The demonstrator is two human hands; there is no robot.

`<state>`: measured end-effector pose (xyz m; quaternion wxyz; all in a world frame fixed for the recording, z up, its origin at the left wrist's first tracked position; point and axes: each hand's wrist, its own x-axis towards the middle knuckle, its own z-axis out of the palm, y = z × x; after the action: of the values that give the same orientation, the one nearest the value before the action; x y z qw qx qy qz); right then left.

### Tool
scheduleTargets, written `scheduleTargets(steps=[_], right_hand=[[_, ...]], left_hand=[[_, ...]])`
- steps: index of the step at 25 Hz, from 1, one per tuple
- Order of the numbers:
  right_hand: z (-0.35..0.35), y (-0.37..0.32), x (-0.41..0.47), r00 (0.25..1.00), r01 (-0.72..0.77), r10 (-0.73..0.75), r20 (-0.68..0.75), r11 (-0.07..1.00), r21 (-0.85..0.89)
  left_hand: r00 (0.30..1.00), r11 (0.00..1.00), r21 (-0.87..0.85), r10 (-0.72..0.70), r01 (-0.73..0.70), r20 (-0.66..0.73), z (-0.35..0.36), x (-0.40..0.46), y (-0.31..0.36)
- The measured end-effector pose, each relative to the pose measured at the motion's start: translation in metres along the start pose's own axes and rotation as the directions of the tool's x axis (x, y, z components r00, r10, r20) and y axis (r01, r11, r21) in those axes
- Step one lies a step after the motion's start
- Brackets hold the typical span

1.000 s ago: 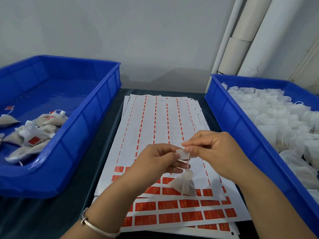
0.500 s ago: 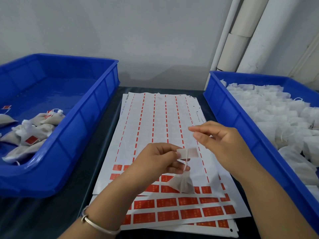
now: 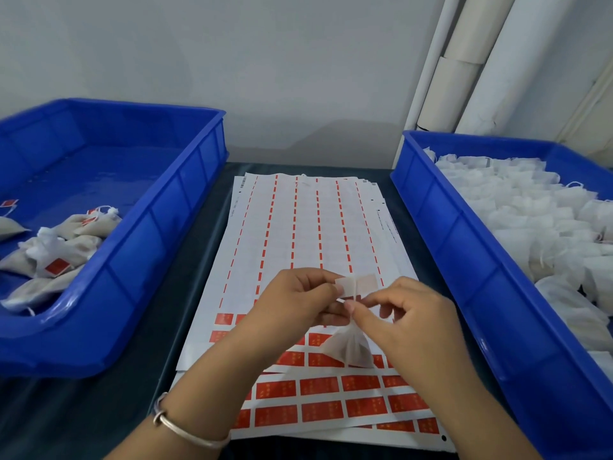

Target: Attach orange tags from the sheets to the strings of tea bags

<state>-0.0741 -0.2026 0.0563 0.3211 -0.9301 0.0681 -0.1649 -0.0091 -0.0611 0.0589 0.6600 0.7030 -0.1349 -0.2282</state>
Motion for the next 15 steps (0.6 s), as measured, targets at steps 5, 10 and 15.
scheduleTargets(steps=[5, 10, 15], right_hand=[[0.004, -0.006, 0.003, 0.995, -0.078, 0.081, -0.054, 0.995, 0.064], [-0.002, -0.01, 0.0, 0.994, -0.038, 0.057, -0.089, 0.977, 0.209], [-0.011, -0.007, 0.011, 1.0, -0.027, 0.029, -0.002, 0.956, 0.291]], left_hand=[[0.999, 0.999, 0.012, 0.037, -0.036, -0.031, 0.001, 0.0, 0.001], [0.999, 1.0, -0.027, 0.005, -0.007, -0.054, 0.001, 0.001, 0.002], [0.999, 1.0, -0.001, -0.021, 0.021, 0.044, 0.003, 0.0, 0.006]])
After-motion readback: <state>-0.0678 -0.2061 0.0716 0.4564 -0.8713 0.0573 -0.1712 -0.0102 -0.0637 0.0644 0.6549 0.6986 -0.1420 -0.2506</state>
